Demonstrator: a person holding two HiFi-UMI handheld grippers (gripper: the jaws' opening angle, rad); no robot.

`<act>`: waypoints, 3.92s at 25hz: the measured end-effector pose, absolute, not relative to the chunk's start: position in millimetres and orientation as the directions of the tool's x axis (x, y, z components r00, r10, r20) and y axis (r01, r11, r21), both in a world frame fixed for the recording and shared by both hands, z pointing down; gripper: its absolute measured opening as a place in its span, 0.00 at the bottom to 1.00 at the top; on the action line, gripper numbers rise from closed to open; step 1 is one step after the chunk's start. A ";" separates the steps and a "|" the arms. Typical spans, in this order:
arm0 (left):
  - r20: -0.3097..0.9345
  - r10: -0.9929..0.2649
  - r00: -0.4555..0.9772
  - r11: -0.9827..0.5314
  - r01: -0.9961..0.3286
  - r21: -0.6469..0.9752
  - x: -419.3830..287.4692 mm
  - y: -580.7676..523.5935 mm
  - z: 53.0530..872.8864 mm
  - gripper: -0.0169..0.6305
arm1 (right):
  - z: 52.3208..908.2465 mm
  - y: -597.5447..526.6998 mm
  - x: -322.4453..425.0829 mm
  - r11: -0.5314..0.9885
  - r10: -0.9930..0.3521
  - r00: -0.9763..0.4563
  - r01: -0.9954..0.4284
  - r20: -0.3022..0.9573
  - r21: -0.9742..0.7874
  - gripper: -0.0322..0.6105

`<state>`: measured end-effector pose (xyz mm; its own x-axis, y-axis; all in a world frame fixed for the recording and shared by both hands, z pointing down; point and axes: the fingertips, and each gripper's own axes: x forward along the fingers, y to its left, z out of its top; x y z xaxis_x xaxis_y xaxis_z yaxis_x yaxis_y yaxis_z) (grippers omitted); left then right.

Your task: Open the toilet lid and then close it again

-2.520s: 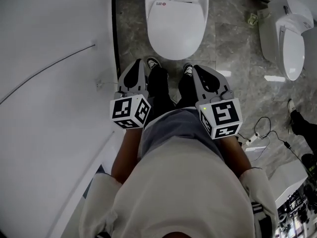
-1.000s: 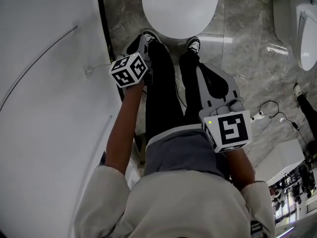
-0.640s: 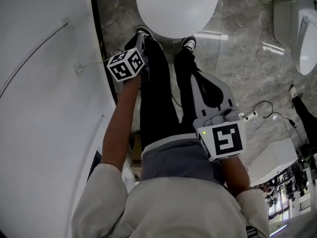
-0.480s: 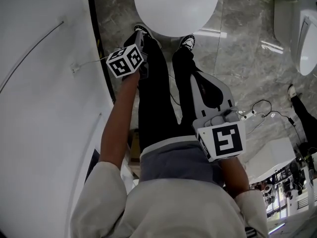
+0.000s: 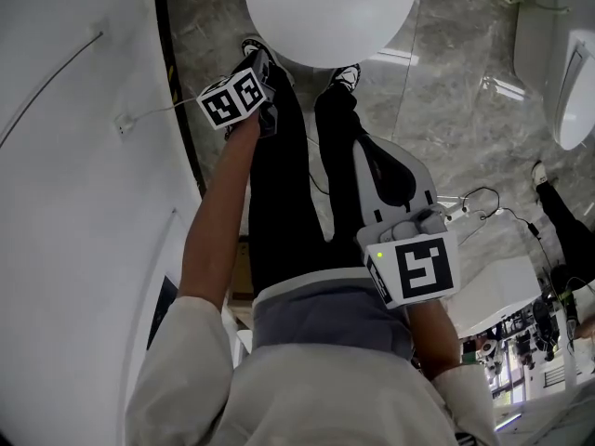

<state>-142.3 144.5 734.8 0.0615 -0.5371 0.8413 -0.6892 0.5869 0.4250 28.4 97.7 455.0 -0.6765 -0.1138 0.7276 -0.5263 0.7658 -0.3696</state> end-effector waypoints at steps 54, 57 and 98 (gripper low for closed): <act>0.800 -0.571 0.185 0.623 -0.536 0.569 -122.6 133.3 764.3 0.19 | 476.8 97.9 17.0 0.736 -0.073 -0.650 -0.546 0.756 -0.399 0.06; 0.790 -0.585 0.184 0.625 -0.518 0.584 -123.4 135.2 761.1 0.17 | 476.7 98.2 15.1 0.736 -0.073 -0.653 -0.545 0.754 -0.401 0.06; 0.670 -0.719 0.187 0.590 -0.346 0.729 -127.5 131.6 698.5 0.06 | 433.5 89.0 13.2 0.755 -0.071 -0.697 -0.505 0.714 -0.418 0.06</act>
